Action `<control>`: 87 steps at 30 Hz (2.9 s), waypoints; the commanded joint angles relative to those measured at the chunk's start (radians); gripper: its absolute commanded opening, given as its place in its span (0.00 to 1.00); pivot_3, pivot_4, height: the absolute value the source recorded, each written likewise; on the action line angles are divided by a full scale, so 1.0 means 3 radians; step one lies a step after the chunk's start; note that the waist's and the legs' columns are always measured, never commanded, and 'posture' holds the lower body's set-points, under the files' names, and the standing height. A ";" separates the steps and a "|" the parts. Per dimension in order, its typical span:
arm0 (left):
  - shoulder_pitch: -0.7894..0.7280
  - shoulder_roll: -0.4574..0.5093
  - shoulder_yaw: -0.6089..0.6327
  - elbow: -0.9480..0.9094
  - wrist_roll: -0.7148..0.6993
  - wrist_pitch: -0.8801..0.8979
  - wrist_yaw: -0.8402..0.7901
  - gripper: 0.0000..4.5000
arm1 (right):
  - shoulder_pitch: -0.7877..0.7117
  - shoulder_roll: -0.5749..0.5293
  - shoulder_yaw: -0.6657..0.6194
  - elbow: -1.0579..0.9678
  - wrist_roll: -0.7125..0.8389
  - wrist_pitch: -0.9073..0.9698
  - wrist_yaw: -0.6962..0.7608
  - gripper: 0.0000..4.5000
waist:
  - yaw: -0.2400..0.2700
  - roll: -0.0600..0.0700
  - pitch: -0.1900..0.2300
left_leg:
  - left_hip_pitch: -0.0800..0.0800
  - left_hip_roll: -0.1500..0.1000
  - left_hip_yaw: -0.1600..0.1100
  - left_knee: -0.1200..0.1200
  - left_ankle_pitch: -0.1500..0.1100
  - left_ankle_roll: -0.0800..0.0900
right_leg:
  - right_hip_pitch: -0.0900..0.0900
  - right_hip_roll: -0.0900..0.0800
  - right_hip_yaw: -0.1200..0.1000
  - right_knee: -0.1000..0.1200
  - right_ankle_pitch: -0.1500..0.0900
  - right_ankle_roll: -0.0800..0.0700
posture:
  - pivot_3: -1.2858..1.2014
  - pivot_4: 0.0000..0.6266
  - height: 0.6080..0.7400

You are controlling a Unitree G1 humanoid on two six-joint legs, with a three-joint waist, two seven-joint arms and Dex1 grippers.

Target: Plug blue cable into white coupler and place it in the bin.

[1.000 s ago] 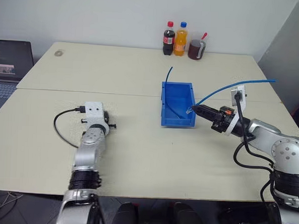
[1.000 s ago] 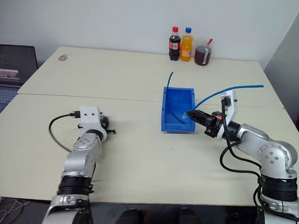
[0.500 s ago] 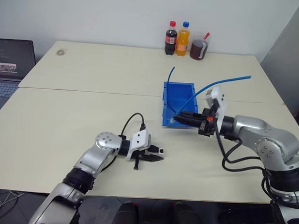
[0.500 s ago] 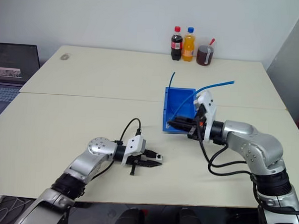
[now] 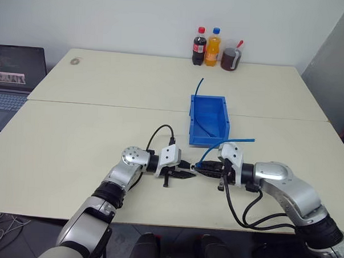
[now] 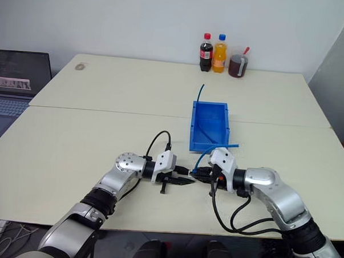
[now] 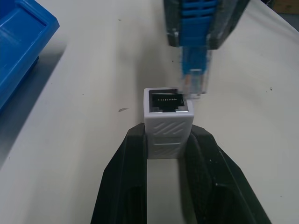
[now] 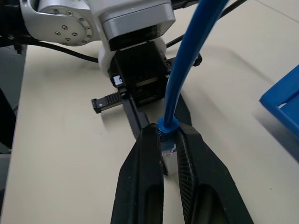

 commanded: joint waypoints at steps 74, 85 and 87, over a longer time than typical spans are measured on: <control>0.0269 0.0014 0.0048 -0.0380 0.0153 0.0182 0.0174 0.17 | -0.0449 0.0234 0.0683 0.1414 -0.0993 -0.0408 0.1013 0.03 | -0.0066 0.0022 -0.0084 | 0.0065 0.0004 -0.0004 -0.0012 -0.0001 0.0000 | 0.0060 0.0004 -0.0003 -0.0003 -0.0010 -0.0008 | 0.52 0.24 1.00; 0.0305 0.0023 0.0060 -0.0413 0.0145 0.0189 0.0185 0.17 | -0.0395 0.0264 0.0734 0.1770 -0.1162 -0.0661 0.1038 0.03 | -0.0067 0.0018 -0.0115 | 0.0071 0.0005 -0.0003 -0.0015 -0.0001 0.0001 | 0.0064 0.0004 -0.0002 -0.0004 -0.0013 -0.0012 | 0.52 0.24 1.00; 0.0318 0.0024 0.0058 -0.0430 0.0145 0.0196 0.0185 0.17 | -0.0389 0.0276 0.0723 0.1817 -0.1160 -0.0674 0.1037 0.03 | -0.0068 0.0019 -0.0119 | 0.0073 0.0005 -0.0003 -0.0016 -0.0001 0.0001 | 0.0065 0.0004 -0.0002 -0.0004 -0.0013 -0.0013 | 0.52 0.24 1.00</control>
